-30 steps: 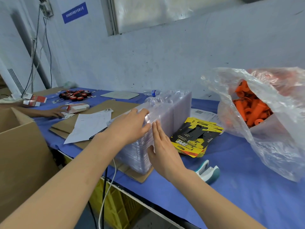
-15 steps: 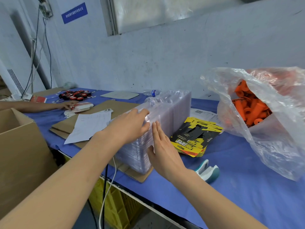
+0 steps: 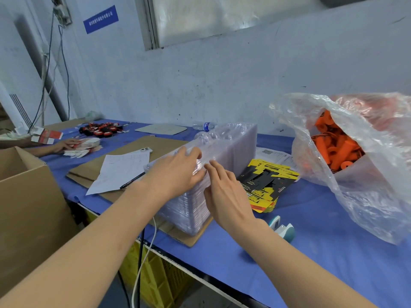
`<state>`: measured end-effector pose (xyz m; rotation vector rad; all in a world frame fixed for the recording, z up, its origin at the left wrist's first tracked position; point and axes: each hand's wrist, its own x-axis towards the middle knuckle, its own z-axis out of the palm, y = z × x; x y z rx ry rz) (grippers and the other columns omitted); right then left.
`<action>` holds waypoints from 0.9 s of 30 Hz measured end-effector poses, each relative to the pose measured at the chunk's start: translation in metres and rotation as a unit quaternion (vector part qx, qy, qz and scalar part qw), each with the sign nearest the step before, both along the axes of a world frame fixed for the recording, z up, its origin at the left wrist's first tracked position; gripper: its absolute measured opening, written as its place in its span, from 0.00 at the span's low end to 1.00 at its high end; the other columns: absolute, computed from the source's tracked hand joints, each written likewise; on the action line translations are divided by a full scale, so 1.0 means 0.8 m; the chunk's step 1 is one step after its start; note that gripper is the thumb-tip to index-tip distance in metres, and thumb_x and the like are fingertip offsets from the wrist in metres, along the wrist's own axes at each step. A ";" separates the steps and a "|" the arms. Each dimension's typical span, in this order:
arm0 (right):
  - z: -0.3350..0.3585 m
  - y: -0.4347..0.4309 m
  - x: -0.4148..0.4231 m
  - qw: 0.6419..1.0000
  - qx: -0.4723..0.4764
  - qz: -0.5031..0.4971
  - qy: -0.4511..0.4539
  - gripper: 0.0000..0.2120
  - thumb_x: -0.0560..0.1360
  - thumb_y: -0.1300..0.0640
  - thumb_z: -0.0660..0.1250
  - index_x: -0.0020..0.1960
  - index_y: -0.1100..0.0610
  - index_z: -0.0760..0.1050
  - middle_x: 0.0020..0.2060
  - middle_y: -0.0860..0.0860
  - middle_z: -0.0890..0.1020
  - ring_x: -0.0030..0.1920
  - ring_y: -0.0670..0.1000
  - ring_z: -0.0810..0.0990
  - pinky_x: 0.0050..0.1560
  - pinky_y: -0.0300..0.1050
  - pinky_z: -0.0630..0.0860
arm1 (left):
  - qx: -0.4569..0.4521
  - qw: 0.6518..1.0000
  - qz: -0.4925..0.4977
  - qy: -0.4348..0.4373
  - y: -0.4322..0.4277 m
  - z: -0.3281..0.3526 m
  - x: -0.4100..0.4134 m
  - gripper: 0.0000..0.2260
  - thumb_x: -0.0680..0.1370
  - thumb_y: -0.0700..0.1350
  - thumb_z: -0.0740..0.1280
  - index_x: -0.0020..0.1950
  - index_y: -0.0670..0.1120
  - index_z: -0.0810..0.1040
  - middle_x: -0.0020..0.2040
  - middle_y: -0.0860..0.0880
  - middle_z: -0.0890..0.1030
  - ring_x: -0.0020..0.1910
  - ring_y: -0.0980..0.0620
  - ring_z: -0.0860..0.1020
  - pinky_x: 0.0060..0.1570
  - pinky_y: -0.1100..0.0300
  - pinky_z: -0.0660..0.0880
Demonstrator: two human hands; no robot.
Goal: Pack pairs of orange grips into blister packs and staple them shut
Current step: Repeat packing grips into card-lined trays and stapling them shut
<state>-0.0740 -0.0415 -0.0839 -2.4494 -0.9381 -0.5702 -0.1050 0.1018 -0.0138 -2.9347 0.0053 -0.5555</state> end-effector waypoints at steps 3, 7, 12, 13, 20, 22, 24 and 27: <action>-0.001 0.001 -0.001 1.000 -0.007 0.001 0.000 0.28 0.81 0.55 0.57 0.79 0.53 0.53 0.77 0.52 0.59 0.70 0.58 0.67 0.64 0.50 0.70 | 0.014 1.000 0.005 -0.015 -0.001 0.000 -0.001 0.13 0.82 0.57 0.56 0.60 0.49 0.67 0.60 0.46 0.72 0.50 0.42 0.78 0.43 0.52 0.73; 0.001 0.006 -0.002 1.000 0.000 -0.005 0.015 0.28 0.81 0.55 0.57 0.79 0.50 0.51 0.77 0.54 0.58 0.67 0.60 0.69 0.60 0.51 0.72 | 0.017 0.999 0.014 -0.044 -0.003 -0.001 0.001 0.11 0.83 0.54 0.55 0.57 0.49 0.67 0.58 0.46 0.73 0.46 0.41 0.79 0.43 0.49 0.75; 0.007 0.004 -0.002 1.000 -0.002 0.007 0.030 0.29 0.81 0.54 0.57 0.79 0.48 0.52 0.76 0.54 0.59 0.64 0.61 0.71 0.57 0.52 0.73 | 0.172 0.970 0.080 -0.150 -0.005 0.007 0.000 0.08 0.83 0.49 0.60 0.55 0.46 0.71 0.47 0.49 0.78 0.35 0.44 0.83 0.29 0.57 0.65; 0.008 0.003 -0.002 0.999 0.001 0.012 0.037 0.28 0.81 0.55 0.57 0.79 0.49 0.53 0.76 0.54 0.59 0.64 0.61 0.71 0.57 0.53 0.73 | 0.200 0.961 0.095 -0.164 -0.004 0.012 -0.001 0.07 0.83 0.49 0.62 0.52 0.46 0.73 0.43 0.50 0.78 0.31 0.47 0.82 0.27 0.59 0.63; 0.017 -0.015 0.003 0.994 0.051 0.001 0.094 0.28 0.80 0.56 0.57 0.78 0.51 0.53 0.76 0.54 0.58 0.68 0.61 0.67 0.62 0.56 0.71 | 0.223 0.928 0.102 -0.281 0.015 0.056 0.013 0.13 0.84 0.49 0.59 0.44 0.45 0.74 0.29 0.51 0.76 0.22 0.48 0.76 0.26 0.62 0.61; 0.022 -0.021 0.007 0.993 0.067 -0.005 0.092 0.28 0.80 0.56 0.58 0.78 0.52 0.53 0.75 0.54 0.57 0.68 0.60 0.67 0.62 0.56 0.72 | 0.138 0.936 0.058 -0.317 0.022 0.075 0.016 0.14 0.85 0.47 0.56 0.47 0.40 0.74 0.30 0.44 0.77 0.25 0.43 0.77 0.28 0.59 0.62; 0.027 -0.028 0.012 0.991 0.095 -0.011 0.089 0.28 0.80 0.56 0.58 0.78 0.52 0.54 0.75 0.52 0.58 0.68 0.59 0.67 0.60 0.54 0.73 | 0.094 0.920 0.057 -0.377 0.027 0.098 0.016 0.16 0.86 0.48 0.54 0.49 0.38 0.73 0.32 0.40 0.77 0.27 0.40 0.77 0.30 0.56 0.61; 0.040 -0.037 0.021 0.981 0.170 -0.017 0.096 0.27 0.80 0.57 0.58 0.78 0.51 0.56 0.73 0.51 0.61 0.66 0.58 0.70 0.59 0.53 0.72 | 0.026 0.899 0.056 -0.433 0.025 0.133 0.009 0.16 0.85 0.51 0.56 0.52 0.39 0.73 0.36 0.39 0.79 0.30 0.42 0.71 0.33 0.54 0.59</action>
